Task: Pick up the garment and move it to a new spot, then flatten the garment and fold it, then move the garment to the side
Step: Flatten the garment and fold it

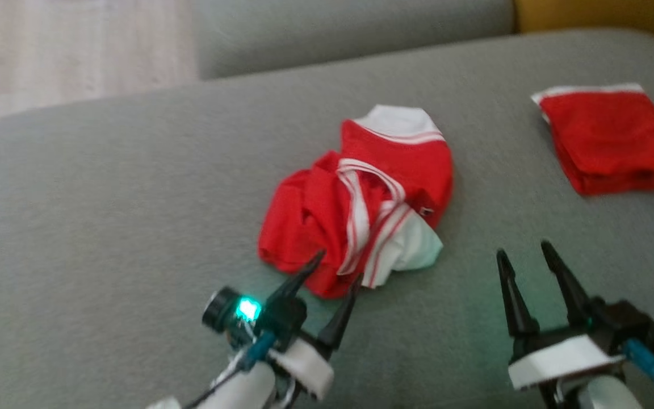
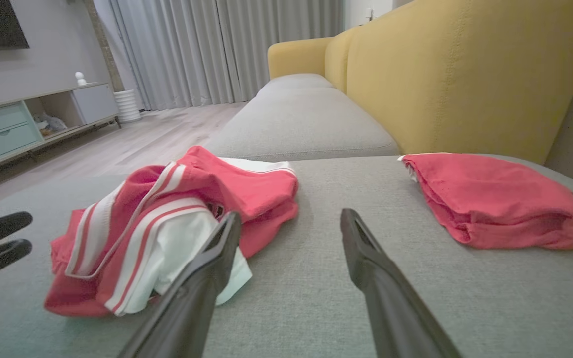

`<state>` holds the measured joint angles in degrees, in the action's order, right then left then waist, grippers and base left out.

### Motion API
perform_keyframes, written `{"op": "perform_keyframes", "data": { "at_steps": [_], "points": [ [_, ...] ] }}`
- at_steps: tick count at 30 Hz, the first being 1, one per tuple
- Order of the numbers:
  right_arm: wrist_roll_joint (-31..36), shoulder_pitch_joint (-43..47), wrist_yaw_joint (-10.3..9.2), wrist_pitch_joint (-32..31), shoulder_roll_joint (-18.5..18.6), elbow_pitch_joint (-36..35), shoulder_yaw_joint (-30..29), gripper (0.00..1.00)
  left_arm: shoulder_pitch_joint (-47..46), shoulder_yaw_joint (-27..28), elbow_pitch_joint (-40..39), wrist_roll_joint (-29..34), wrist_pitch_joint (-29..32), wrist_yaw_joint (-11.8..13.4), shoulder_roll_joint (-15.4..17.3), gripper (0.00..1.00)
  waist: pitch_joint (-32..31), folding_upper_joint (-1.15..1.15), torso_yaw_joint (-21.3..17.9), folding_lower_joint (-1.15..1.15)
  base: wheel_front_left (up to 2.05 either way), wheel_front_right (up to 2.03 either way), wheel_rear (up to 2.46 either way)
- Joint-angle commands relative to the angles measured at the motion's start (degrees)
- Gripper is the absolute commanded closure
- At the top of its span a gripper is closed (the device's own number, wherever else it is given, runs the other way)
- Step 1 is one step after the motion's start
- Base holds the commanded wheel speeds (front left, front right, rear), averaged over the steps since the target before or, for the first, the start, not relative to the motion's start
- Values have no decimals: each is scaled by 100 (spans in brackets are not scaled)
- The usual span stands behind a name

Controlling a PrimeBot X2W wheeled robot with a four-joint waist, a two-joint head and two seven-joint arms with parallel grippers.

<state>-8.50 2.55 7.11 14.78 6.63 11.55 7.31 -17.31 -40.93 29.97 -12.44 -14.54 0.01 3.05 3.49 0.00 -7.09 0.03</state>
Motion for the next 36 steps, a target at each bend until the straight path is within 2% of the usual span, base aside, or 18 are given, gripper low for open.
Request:
{"op": "perform_keyframes", "data": {
  "at_steps": [1,10,17,21,22,23,24,31,36],
  "points": [
    [5,-286,37,22,110,-228,136,0,-374,68,-79,-62,-46,8,-17,0,393,0,-417,-3,0,0,0],
    [67,-436,37,22,32,-216,150,0,-823,-210,355,-207,-46,86,-17,0,658,0,-838,-3,0,0,0],
    [69,-494,37,22,-37,-332,187,0,-984,-104,938,-166,-46,650,-17,0,663,0,-906,-3,0,0,0],
    [59,-520,37,22,-60,-365,226,0,-1034,-75,1088,-225,-46,791,-17,0,636,0,-882,-3,0,0,0],
    [56,-525,37,22,-63,-363,232,0,-1041,-86,1099,-250,-46,770,-17,13,627,0,-873,-3,0,0,0],
    [53,-529,37,22,-66,-362,236,0,-1049,-93,1083,-282,-46,738,-17,60,617,0,-864,-3,0,0,0],
    [51,-529,37,22,-71,-360,236,0,-1052,-108,1043,-325,-46,678,-17,100,604,0,-854,-3,0,0,0],
    [28,-482,37,22,-127,-299,252,0,-1170,-314,875,-670,-46,299,-17,100,355,0,-889,-3,0,0,0],
    [-3,-451,37,22,-186,-246,367,0,-1811,-643,538,-1212,-36,7,-17,100,59,0,-1055,-3,0,0,0]
  ]
}}
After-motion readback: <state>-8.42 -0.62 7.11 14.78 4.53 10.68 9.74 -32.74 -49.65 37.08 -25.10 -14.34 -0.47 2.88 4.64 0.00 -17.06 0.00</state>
